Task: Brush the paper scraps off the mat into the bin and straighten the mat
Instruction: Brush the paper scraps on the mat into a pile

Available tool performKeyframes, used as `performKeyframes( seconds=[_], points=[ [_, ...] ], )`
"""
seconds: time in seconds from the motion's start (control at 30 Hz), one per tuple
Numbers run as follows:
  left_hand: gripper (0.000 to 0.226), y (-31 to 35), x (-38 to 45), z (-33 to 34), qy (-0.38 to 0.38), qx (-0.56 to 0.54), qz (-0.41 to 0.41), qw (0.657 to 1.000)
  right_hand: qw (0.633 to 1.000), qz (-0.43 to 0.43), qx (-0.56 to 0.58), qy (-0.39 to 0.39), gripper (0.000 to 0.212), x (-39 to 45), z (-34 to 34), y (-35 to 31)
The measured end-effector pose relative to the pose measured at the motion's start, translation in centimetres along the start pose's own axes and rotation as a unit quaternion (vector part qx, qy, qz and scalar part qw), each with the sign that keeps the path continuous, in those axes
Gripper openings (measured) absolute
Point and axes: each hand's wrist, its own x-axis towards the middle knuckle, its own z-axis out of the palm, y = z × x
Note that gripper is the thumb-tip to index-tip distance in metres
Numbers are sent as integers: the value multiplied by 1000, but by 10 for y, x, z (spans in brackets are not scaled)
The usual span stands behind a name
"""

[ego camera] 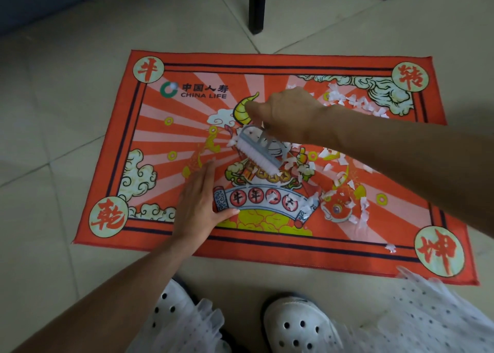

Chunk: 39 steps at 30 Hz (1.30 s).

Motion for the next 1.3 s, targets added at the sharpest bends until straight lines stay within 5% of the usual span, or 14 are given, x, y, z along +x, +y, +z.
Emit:
performKeyframes(
  seconds=[0.17,0.33,0.63,0.97,1.17,1.3],
  points=[
    [114,0,1,0,4,-9,4,1000,998,-48,41,-4,29,-4,7,-30],
    [114,2,5,1,1,-8,7,1000,997,-82,2,-6,47,-8,21,-51],
    [120,16,4,0,-1,-14,6,1000,999,3,-47,0,44,-4,5,-7],
    [120,22,7,0,-7,-17,-12,1000,995,2,98,13,25,-2,7,1],
    [116,21,7,1,-3,-19,-11,1000,999,-17,20,-28,39,-3,16,-23],
    [119,21,7,1,-15,-13,-14,1000,999,33,-15,-16,29,-4,15,-7]
  ],
)
